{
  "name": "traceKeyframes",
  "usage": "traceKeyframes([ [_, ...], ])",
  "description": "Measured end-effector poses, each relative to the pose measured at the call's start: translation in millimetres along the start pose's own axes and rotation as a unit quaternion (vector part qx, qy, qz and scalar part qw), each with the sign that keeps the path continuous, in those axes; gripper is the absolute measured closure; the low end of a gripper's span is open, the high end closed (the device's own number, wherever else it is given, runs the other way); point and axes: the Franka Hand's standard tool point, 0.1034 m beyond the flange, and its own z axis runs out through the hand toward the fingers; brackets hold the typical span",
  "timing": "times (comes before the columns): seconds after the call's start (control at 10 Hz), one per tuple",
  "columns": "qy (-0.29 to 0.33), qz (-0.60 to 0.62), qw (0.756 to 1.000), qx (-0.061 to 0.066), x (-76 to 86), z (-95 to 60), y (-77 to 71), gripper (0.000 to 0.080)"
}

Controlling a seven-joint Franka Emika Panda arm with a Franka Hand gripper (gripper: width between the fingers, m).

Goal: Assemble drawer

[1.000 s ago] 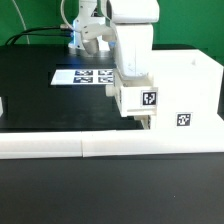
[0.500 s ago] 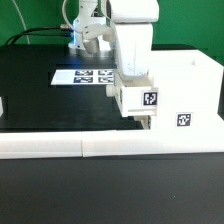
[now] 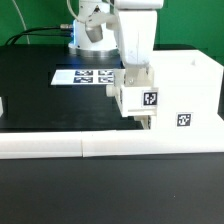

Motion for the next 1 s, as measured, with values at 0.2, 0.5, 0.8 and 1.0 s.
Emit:
traceKeyframes([
  [0.2, -0.006, 0.001, 1.000, -0.004, -6.9, -17.5, 2.4, 0.0151],
  [0.5, -0.007, -0.007, 1.000, -0.004, -20.6, -21.1, 2.6, 0.0151],
  [0.8, -0.004, -0.016, 1.000, -0.002, -25.6, -18.6, 2.1, 0.0151],
  [1.0, 0.039, -0.031, 0.999, 0.001, -52.3, -11.4, 1.9, 0.0151],
])
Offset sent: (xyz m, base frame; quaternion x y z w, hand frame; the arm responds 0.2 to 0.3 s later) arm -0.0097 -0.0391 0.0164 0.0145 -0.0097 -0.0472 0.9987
